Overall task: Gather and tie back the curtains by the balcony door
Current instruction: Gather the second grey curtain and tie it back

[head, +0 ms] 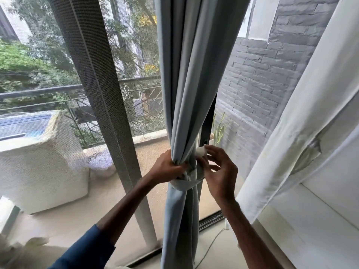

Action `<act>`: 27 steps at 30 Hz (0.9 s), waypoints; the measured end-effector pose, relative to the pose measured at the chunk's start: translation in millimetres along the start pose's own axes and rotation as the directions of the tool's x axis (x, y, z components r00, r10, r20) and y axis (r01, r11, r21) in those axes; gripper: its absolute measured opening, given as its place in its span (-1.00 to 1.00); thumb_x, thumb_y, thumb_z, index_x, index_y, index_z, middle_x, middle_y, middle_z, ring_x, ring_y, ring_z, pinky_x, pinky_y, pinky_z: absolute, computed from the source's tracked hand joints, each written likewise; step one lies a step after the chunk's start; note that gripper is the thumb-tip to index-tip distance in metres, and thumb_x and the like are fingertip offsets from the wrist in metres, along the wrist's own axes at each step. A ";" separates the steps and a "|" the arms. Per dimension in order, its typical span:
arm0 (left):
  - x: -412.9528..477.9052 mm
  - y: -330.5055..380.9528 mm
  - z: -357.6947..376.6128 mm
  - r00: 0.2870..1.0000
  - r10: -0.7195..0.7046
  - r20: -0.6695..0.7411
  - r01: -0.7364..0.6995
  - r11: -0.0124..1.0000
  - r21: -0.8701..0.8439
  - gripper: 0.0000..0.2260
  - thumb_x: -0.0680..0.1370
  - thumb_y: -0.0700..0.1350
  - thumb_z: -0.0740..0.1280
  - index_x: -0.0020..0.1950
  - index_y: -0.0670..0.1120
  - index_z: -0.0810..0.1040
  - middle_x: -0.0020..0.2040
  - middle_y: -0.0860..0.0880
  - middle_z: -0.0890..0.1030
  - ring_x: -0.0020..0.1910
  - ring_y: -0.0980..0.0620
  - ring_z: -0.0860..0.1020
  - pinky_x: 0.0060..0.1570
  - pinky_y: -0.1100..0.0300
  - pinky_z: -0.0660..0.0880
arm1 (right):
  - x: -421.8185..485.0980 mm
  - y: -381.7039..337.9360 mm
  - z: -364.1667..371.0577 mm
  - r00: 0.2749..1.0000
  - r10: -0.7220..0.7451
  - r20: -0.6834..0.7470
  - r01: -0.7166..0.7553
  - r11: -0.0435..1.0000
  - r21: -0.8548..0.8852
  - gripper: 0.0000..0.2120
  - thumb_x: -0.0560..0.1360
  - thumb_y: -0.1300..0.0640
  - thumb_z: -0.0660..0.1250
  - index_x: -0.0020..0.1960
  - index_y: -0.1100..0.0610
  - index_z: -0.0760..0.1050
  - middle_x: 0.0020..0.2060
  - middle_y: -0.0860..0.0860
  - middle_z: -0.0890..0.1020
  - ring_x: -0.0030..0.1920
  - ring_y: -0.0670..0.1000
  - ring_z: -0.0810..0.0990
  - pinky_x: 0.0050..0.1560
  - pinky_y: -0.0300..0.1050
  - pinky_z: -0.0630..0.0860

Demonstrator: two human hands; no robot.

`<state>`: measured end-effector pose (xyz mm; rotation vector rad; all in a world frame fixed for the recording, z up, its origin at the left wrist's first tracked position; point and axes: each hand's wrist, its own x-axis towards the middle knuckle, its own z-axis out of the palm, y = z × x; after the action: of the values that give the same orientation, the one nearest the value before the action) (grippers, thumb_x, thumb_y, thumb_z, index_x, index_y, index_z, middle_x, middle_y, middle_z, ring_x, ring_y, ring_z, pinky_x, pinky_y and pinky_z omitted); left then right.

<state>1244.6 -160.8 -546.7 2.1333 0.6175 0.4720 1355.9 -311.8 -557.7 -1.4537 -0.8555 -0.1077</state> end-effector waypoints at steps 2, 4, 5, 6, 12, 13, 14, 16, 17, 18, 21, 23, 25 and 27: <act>1.5 0.1 -0.7 1.000 -0.005 0.012 0.006 1.000 -0.007 -0.58 0.32 0.12 0.47 0.10 -0.04 0.61 -0.07 -0.05 0.69 -0.10 -0.03 0.67 -0.09 -0.06 0.65 | 9.6 -0.9 3.4 0.996 0.087 -0.008 -0.086 0.995 0.056 -0.69 0.41 0.16 0.59 0.11 0.07 0.61 -0.14 -0.06 0.74 -0.13 -0.11 0.74 -0.18 -0.17 0.65; 2.3 1.6 -0.1 1.000 0.000 0.029 0.000 1.000 -0.011 -0.58 0.32 0.11 0.46 0.10 -0.05 0.60 -0.07 -0.06 0.69 -0.10 -0.03 0.67 -0.09 -0.04 0.65 | 16.2 0.6 6.2 0.981 0.192 -0.037 -0.185 0.973 0.136 -0.69 0.40 0.19 0.59 0.11 0.11 0.62 -0.20 -0.04 0.75 -0.16 -0.12 0.74 -0.19 -0.24 0.62; 2.7 2.2 0.5 1.000 0.004 0.029 -0.004 1.000 -0.010 -0.60 0.33 0.08 0.46 0.10 -0.06 0.60 -0.07 -0.06 0.68 -0.10 -0.03 0.67 -0.09 -0.04 0.65 | 16.4 0.7 6.8 0.972 0.227 -0.058 -0.214 0.961 0.174 -0.70 0.41 0.20 0.59 0.11 0.11 0.64 -0.20 -0.04 0.76 -0.16 -0.12 0.74 -0.19 -0.27 0.61; 3.0 3.5 0.4 1.000 0.006 0.018 -0.006 1.000 -0.011 -0.61 0.33 0.05 0.45 0.10 -0.07 0.60 -0.06 -0.06 0.68 -0.10 -0.03 0.67 -0.09 -0.03 0.65 | 14.8 1.2 7.1 0.969 0.235 -0.076 -0.215 0.955 0.202 -0.75 0.43 0.20 0.58 0.08 0.11 0.66 -0.19 -0.04 0.76 -0.13 -0.11 0.74 -0.18 -0.25 0.61; 12.0 -1.1 -1.9 1.000 0.017 0.004 -0.017 0.998 -0.053 -0.67 0.40 -0.08 0.48 0.13 -0.11 0.58 -0.04 -0.11 0.67 -0.08 -0.07 0.66 -0.09 0.02 0.66 | -10.2 5.2 4.7 0.999 -0.043 -0.032 0.046 0.995 0.091 -0.79 0.55 0.41 0.37 0.08 0.15 0.63 -0.01 -0.04 0.73 0.08 0.02 0.70 -0.04 -0.01 0.66; 13.5 -2.0 -2.2 1.000 0.008 0.002 -0.008 0.998 -0.054 -0.68 0.40 -0.11 0.49 0.13 -0.13 0.58 -0.04 -0.12 0.67 -0.07 -0.09 0.66 -0.09 0.00 0.66 | -10.2 5.7 4.4 0.997 -0.069 -0.035 0.072 0.995 0.068 -0.78 0.56 0.42 0.35 0.08 0.16 0.62 0.00 -0.05 0.73 0.09 0.01 0.69 -0.04 0.01 0.67; 14.6 -2.2 -2.5 1.000 0.003 -0.001 -0.003 0.998 -0.056 -0.68 0.39 -0.12 0.48 0.12 -0.14 0.59 -0.04 -0.13 0.67 -0.07 -0.10 0.67 -0.09 -0.02 0.65 | -9.5 6.3 4.1 0.995 -0.100 -0.024 0.101 0.994 0.042 -0.78 0.56 0.43 0.33 0.09 0.17 0.60 0.02 -0.06 0.72 0.10 -0.01 0.69 -0.04 0.01 0.66; 17.3 -3.1 -3.1 1.000 0.006 0.009 -0.006 0.998 -0.063 -0.67 0.37 -0.09 0.46 0.09 -0.14 0.59 -0.06 -0.14 0.67 -0.09 -0.10 0.67 -0.10 -0.04 0.66 | -6.4 9.9 3.4 0.978 -0.198 0.063 0.201 0.978 -0.055 -0.78 0.58 0.42 0.31 0.11 0.17 0.61 0.05 -0.07 0.71 0.11 -0.04 0.68 0.02 -0.02 0.64; 19.0 -3.5 -4.0 1.000 0.004 0.025 -0.002 0.998 -0.069 -0.64 0.36 -0.05 0.46 0.10 -0.15 0.59 -0.06 -0.14 0.67 -0.09 -0.09 0.68 -0.10 -0.04 0.66 | -4.6 10.6 2.9 0.960 -0.244 0.137 0.260 0.960 -0.105 -0.76 0.59 0.40 0.30 0.13 0.15 0.61 0.07 -0.08 0.69 0.12 -0.06 0.66 0.06 -0.06 0.62; 20.2 -3.1 -5.6 0.999 -0.001 0.047 0.005 0.997 -0.074 -0.59 0.34 0.00 0.45 0.11 -0.17 0.58 -0.05 -0.16 0.67 -0.08 -0.10 0.68 -0.09 -0.04 0.66 | -1.5 11.1 2.6 0.936 -0.275 0.219 0.310 0.940 -0.145 -0.75 0.60 0.37 0.28 0.16 0.13 0.62 0.09 -0.09 0.68 0.14 -0.07 0.64 0.11 -0.11 0.59; 23.4 -6.4 -11.0 0.991 0.006 0.132 0.003 0.998 -0.065 -0.47 0.31 0.11 0.36 0.16 -0.19 0.56 0.01 -0.19 0.66 0.00 -0.13 0.66 -0.01 -0.07 0.64 | 10.8 9.8 1.1 0.857 -0.290 0.425 0.425 0.865 -0.267 -0.72 0.58 0.13 0.26 0.24 0.10 0.60 0.13 -0.08 0.64 0.18 -0.07 0.59 0.16 -0.25 0.54; 24.5 -9.0 -14.4 0.982 0.023 0.187 -0.016 0.999 -0.042 -0.49 0.33 0.09 0.34 0.18 -0.19 0.56 0.03 -0.18 0.66 0.03 -0.13 0.65 0.03 -0.11 0.62 | 17.0 2.5 0.8 0.795 -0.312 0.521 0.536 0.763 -0.361 -0.68 0.54 0.06 0.27 0.23 0.10 0.61 0.14 -0.06 0.64 0.16 -0.10 0.59 0.14 -0.40 0.48; 24.3 -9.0 -16.6 0.973 0.041 0.226 -0.033 0.999 -0.037 -0.58 0.40 -0.04 0.35 0.19 -0.21 0.56 0.05 -0.20 0.65 0.05 -0.15 0.64 0.05 -0.12 0.61 | 23.0 -3.0 1.9 0.787 -0.221 0.576 0.516 0.748 -0.418 -0.75 0.54 0.17 0.34 0.18 0.19 0.63 0.15 -0.05 0.64 0.09 -0.21 0.58 0.05 -0.50 0.41; 24.2 -6.1 -16.5 0.967 0.068 0.245 -0.059 0.997 -0.043 -0.62 0.42 -0.10 0.34 0.19 -0.24 0.55 0.05 -0.21 0.66 0.05 -0.15 0.65 0.04 -0.11 0.62 | 27.7 -7.2 1.2 0.777 -0.097 0.622 0.456 0.769 -0.449 -0.79 0.52 0.24 0.39 0.14 0.17 0.65 0.06 -0.03 0.67 0.01 -0.13 0.63 -0.13 -0.36 0.52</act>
<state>1253.9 -133.3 -539.5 2.1400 0.3984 0.2437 1371.1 -300.2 -536.4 -1.9607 -1.6628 -0.1864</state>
